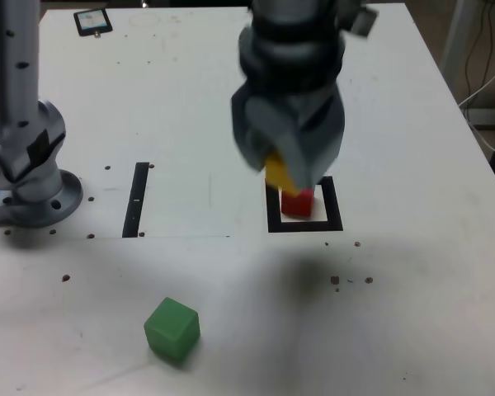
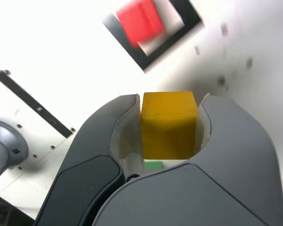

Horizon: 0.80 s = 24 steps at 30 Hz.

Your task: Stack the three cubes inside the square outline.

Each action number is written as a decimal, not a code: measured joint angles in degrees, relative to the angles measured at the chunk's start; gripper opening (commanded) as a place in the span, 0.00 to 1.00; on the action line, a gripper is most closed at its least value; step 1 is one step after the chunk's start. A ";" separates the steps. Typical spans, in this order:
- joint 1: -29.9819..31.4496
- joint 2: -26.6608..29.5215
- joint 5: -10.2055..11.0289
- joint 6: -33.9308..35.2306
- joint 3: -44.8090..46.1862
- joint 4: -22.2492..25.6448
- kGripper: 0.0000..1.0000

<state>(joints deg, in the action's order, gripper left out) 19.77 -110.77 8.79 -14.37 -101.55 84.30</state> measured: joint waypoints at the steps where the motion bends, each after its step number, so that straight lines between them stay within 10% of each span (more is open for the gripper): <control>1: -1.42 -0.16 -0.14 0.45 -0.33 0.37 0.18; 24: -10.64 -2.48 -4.51 16.44 6.06 -5.73 0.18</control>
<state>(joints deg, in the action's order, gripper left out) 9.14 -113.25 4.28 2.07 -95.49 78.57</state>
